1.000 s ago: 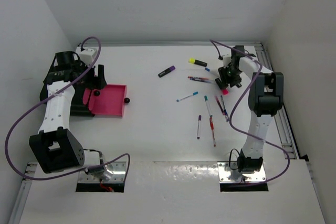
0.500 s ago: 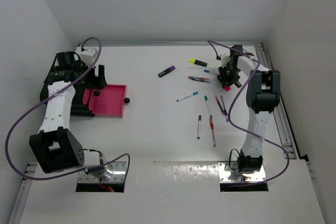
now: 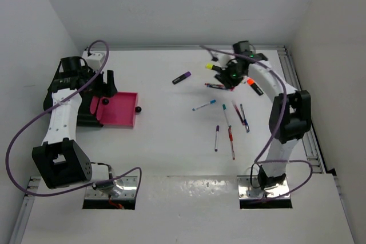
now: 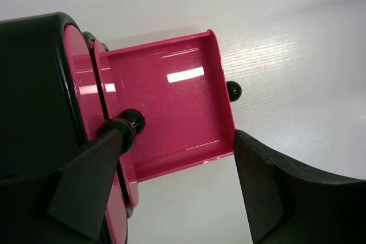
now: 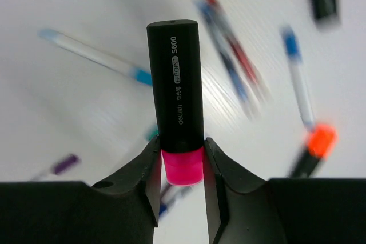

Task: Sort the stationery into containers
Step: Pick up the pen from the center of the board, then place the pen in the drawer.

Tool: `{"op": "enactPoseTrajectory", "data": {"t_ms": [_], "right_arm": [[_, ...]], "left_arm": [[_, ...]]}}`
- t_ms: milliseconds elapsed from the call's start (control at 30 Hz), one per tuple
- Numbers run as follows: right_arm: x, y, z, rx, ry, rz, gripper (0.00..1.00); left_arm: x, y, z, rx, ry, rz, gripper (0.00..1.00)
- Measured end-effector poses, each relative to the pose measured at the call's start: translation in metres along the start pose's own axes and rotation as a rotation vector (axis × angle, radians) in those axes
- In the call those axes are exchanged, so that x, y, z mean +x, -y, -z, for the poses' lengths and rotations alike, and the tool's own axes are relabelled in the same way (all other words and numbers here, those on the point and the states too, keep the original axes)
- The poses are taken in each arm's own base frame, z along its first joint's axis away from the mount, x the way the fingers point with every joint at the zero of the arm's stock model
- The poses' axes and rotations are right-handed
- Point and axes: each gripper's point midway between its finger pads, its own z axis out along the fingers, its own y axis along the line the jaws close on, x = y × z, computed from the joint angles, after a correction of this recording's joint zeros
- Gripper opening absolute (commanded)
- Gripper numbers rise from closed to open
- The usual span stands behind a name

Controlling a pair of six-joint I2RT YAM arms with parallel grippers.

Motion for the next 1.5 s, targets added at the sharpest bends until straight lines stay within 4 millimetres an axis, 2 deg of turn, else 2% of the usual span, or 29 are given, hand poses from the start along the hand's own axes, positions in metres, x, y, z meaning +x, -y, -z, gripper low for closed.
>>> {"op": "enactPoseTrajectory", "data": {"t_ms": [100,133,233,367,433,533,700,800,1067,1300,1500], "right_arm": [[-0.056,-0.078,-0.01,-0.102,0.084,0.208,0.03],[-0.072,-0.108,-0.015,-0.144,0.104,0.269,0.02],[-0.113,-0.177,-0.028,-0.24,0.158,0.394,0.02],[-0.166,-0.233,-0.05,-0.288,0.263,0.456,0.0],[-0.181,-0.253,-0.059,-0.3,0.312,0.466,0.0],[-0.192,-0.285,-0.073,-0.326,0.364,0.49,0.0],[-0.223,-0.326,-0.093,-0.356,0.47,0.497,0.0],[-0.234,-0.341,-0.101,-0.364,0.531,0.477,0.0],[-0.279,-0.363,-0.091,-0.374,0.73,0.432,0.0],[-0.285,-0.388,-0.094,-0.448,0.795,0.4,0.0],[-0.276,-0.409,-0.104,-0.513,0.794,0.419,0.0]], "left_arm": [[0.0,-0.002,0.003,0.016,0.013,0.045,0.85],[0.0,-0.006,0.004,0.018,0.019,0.068,0.85],[-0.004,-0.019,0.013,0.032,0.054,0.156,0.85],[-0.019,-0.035,0.03,0.036,0.127,0.224,0.85],[-0.024,-0.044,0.037,0.039,0.162,0.255,0.85],[-0.025,-0.051,0.045,0.052,0.193,0.298,0.85],[-0.023,-0.055,0.046,0.088,0.205,0.329,0.85],[-0.024,-0.053,0.048,0.106,0.213,0.332,0.85],[-0.024,-0.053,0.049,0.114,0.216,0.331,0.85],[-0.017,-0.06,0.052,0.1,0.211,0.336,0.85],[-0.01,-0.063,0.055,0.091,0.198,0.339,0.85]]}}
